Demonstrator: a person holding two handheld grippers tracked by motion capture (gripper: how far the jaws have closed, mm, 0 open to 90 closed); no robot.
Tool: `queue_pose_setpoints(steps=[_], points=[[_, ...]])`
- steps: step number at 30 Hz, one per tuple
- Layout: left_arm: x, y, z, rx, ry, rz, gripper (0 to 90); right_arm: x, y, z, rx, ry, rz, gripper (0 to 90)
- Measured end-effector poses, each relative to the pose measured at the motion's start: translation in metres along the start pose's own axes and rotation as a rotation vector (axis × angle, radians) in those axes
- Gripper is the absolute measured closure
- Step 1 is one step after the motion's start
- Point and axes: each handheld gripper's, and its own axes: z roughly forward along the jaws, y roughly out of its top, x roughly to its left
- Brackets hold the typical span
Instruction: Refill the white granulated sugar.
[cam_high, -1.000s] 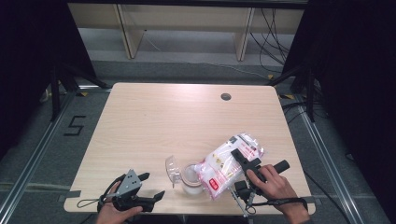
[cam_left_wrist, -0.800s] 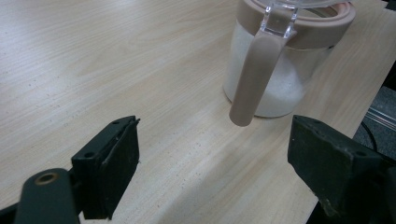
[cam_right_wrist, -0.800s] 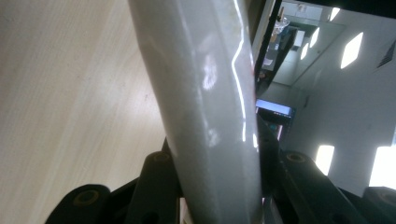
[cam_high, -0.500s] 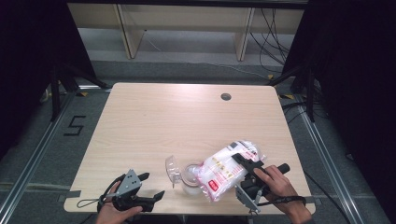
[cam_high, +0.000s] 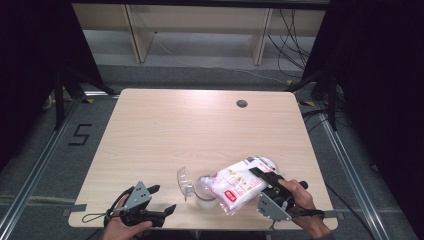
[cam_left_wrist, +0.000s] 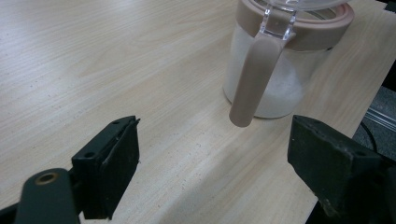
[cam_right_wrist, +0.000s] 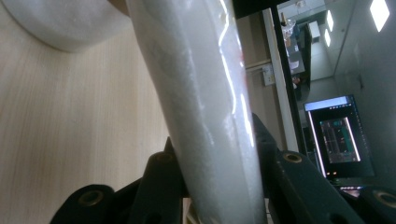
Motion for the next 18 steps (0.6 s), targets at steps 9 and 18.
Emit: queue_pose_setpoints(steps=[9, 18], points=[[0.002, 0.001, 0.000, 0.001, 0.000, 0.023, 16.6, -0.005, -0.016, 0.003, -0.077, 0.015, 0.312, 73.6], [0.001, 0.000, -0.001, 0.000, 0.009, -0.002, 16.6, -0.007, -0.031, 0.016, -0.106, 0.021, 0.535, 75.2]])
